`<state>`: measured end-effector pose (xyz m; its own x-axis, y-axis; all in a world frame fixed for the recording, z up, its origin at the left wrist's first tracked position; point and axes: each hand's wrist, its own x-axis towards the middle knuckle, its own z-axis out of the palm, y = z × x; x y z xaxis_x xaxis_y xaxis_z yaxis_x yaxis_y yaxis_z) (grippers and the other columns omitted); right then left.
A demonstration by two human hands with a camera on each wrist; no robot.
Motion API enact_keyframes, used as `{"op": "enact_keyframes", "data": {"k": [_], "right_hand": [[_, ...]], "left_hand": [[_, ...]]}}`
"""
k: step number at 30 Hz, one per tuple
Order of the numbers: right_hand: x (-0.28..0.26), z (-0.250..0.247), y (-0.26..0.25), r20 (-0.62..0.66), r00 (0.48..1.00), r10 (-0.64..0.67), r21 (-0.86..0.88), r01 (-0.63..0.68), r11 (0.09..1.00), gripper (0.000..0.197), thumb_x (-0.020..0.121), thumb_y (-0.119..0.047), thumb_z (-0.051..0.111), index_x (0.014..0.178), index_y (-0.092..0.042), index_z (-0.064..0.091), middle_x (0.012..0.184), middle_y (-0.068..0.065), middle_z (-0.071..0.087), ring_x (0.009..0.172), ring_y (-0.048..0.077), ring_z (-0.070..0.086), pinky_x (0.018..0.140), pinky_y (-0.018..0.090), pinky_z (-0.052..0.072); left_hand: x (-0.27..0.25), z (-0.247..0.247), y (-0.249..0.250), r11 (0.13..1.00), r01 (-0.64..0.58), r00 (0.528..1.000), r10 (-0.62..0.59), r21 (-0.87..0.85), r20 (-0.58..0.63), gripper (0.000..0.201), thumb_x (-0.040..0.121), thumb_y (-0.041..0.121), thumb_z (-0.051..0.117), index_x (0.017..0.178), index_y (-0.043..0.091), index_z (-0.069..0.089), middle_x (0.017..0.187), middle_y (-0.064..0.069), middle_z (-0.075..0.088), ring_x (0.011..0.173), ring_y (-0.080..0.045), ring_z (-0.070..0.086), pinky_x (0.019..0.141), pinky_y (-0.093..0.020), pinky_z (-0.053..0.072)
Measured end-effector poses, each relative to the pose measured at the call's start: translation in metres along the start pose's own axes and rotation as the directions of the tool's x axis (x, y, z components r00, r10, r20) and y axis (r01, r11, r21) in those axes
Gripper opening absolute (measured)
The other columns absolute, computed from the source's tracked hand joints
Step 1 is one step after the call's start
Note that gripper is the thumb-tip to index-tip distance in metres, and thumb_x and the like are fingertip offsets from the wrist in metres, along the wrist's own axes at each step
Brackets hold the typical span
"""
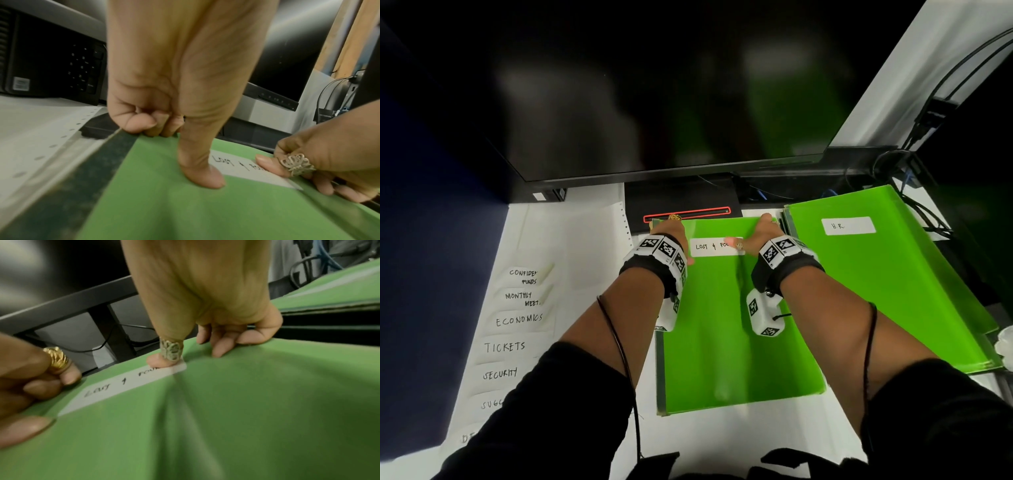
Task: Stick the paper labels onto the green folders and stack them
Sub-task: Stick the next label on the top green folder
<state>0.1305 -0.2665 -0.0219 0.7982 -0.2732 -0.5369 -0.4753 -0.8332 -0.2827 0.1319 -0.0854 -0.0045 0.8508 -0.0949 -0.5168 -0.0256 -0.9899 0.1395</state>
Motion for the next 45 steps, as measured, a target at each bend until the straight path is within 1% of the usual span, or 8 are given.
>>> {"op": "enact_keyframes", "data": {"k": [6,15,20,28,35,40,42,45], "right_hand": [[0.008,0.001,0.005,-0.071,0.997,-0.013,0.058,0.017,0.998,0.074,0.085,-0.042,0.064,0.137,-0.002,0.031,0.138,0.015,0.046,0.127,0.033,0.046,0.102,0.04,0.041],[-0.004,-0.003,0.015,0.029,0.99,-0.137,-0.081,0.139,0.987,0.066,0.079,-0.029,0.074,0.129,-0.005,0.037,0.134,0.014,0.041,0.126,0.03,0.043,0.104,0.037,0.039],[-0.02,0.002,0.021,-0.038,0.978,-0.205,0.044,0.206,0.977,0.071,0.074,-0.016,0.078,0.13,-0.01,0.035,0.133,0.013,0.043,0.123,0.031,0.047,0.1,0.035,0.039],[-0.051,0.02,0.025,-0.303,0.947,-0.101,0.149,0.152,0.977,0.074,0.077,-0.041,0.073,0.134,-0.007,0.041,0.138,0.017,0.04,0.13,0.031,0.038,0.107,0.038,0.036],[-0.069,0.029,0.031,-0.296,0.955,-0.003,0.178,0.059,0.982,0.084,0.079,-0.058,0.062,0.142,-0.015,0.028,0.144,0.021,0.034,0.134,0.039,0.031,0.105,0.048,0.036],[-0.078,0.022,0.027,-0.331,0.943,-0.023,0.285,0.123,0.951,0.099,0.069,-0.073,0.06,0.146,-0.038,0.009,0.155,0.017,0.015,0.138,0.041,0.025,0.107,0.06,0.031],[-0.08,0.017,0.022,-0.394,0.919,-0.009,0.273,0.126,0.954,0.103,0.064,-0.073,0.063,0.146,-0.039,0.011,0.153,0.017,0.015,0.137,0.039,0.027,0.106,0.059,0.032],[-0.078,0.003,0.024,-0.465,0.885,0.023,0.187,0.073,0.98,0.097,0.065,-0.064,0.071,0.144,-0.038,0.021,0.151,0.018,0.019,0.136,0.038,0.027,0.104,0.054,0.03]], "left_hand": [[0.003,0.006,-0.003,0.999,-0.009,1.0,0.008,-0.033,-0.029,0.071,0.078,0.038,0.074,0.132,0.003,0.045,0.131,-0.013,0.052,0.12,-0.027,0.053,0.097,-0.033,0.044],[-0.001,0.009,-0.005,0.995,-0.001,0.997,-0.006,-0.095,-0.078,0.072,0.078,0.035,0.074,0.133,-0.001,0.044,0.134,-0.015,0.05,0.125,-0.028,0.048,0.103,-0.033,0.042],[-0.014,0.017,-0.014,0.978,0.089,0.966,-0.132,-0.189,-0.224,0.1,0.063,0.044,0.083,0.136,0.001,0.032,0.136,-0.017,0.038,0.126,-0.031,0.042,0.102,-0.039,0.043],[-0.029,0.021,-0.028,0.939,0.184,0.933,-0.259,-0.289,-0.249,0.092,0.07,0.052,0.075,0.137,0.003,0.038,0.134,-0.014,0.038,0.125,-0.029,0.043,0.101,-0.041,0.043],[-0.042,0.02,-0.028,0.703,-0.163,0.848,-0.259,-0.692,-0.463,0.04,0.088,0.014,0.064,0.121,-0.003,0.05,0.117,-0.019,0.06,0.11,-0.034,0.057,0.091,-0.036,0.044],[-0.052,0.017,-0.027,0.44,-0.34,0.834,-0.267,-0.831,-0.482,0.042,0.091,0.007,0.057,0.129,0.004,0.039,0.118,-0.016,0.059,0.107,-0.028,0.057,0.088,-0.028,0.043],[-0.05,0.017,-0.025,0.415,-0.352,0.839,-0.259,-0.839,-0.479,0.041,0.092,0.007,0.055,0.129,0.001,0.038,0.119,-0.017,0.059,0.108,-0.029,0.057,0.086,-0.027,0.044],[-0.043,0.02,-0.021,0.547,-0.412,0.848,-0.064,-0.729,-0.527,0.039,0.095,0.016,0.051,0.127,-0.005,0.043,0.118,-0.017,0.059,0.11,-0.028,0.056,0.091,-0.028,0.044]]}}
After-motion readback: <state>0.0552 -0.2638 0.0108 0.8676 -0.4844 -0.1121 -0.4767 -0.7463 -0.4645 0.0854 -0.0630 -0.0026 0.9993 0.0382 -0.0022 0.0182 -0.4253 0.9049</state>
